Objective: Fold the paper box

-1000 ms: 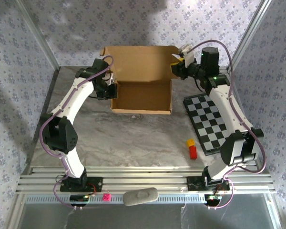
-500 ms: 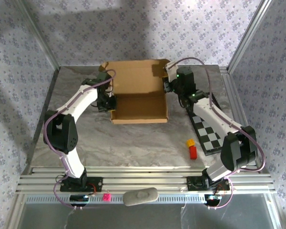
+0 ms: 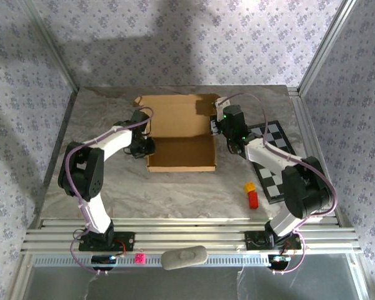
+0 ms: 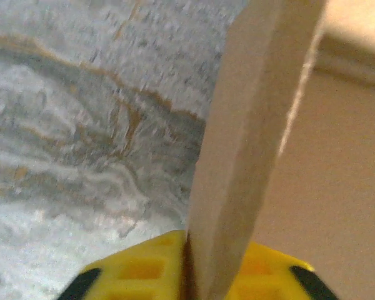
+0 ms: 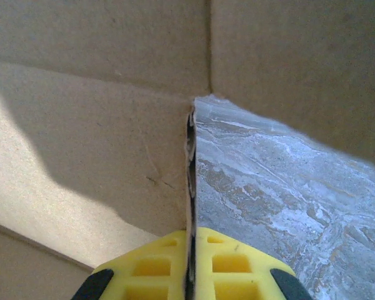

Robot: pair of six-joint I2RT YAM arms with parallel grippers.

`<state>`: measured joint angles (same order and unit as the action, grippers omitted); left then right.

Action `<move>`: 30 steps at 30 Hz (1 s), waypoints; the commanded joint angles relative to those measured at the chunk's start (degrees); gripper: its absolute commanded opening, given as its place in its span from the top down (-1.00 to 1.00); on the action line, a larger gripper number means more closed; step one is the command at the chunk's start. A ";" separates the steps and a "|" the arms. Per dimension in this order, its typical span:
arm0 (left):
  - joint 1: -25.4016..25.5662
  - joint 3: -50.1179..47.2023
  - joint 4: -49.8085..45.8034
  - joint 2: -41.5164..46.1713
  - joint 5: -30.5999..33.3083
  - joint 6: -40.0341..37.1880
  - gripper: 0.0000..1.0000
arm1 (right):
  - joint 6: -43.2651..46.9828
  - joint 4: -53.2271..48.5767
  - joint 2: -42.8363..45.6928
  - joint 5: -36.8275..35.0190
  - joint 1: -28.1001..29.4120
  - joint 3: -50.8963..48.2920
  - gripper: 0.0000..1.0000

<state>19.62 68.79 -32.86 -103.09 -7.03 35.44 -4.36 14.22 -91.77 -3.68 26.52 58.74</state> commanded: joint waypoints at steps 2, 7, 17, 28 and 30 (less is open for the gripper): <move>0.42 1.44 4.38 2.00 -2.39 2.00 0.31 | 2.49 2.87 -1.64 3.56 0.09 -1.33 1.00; 0.42 1.43 -0.24 5.22 -2.83 0.02 -0.01 | 5.00 4.08 -2.62 6.88 -1.51 -2.14 1.00; 0.32 0.49 -8.44 9.74 -3.99 -1.25 -0.23 | 6.51 4.25 -1.57 10.07 -3.09 -2.96 1.00; -1.77 8.38 -12.85 20.22 14.81 -12.30 -0.26 | 7.39 2.77 -1.04 12.76 -3.58 -2.71 1.00; -3.65 9.09 -12.07 19.38 13.95 -17.28 -0.33 | 7.77 2.44 -1.13 13.28 -3.67 -2.41 1.00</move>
<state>18.06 75.79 -43.75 -83.83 2.94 27.00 1.61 18.04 -93.95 7.90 23.20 55.94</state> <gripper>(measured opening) 0.657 0.061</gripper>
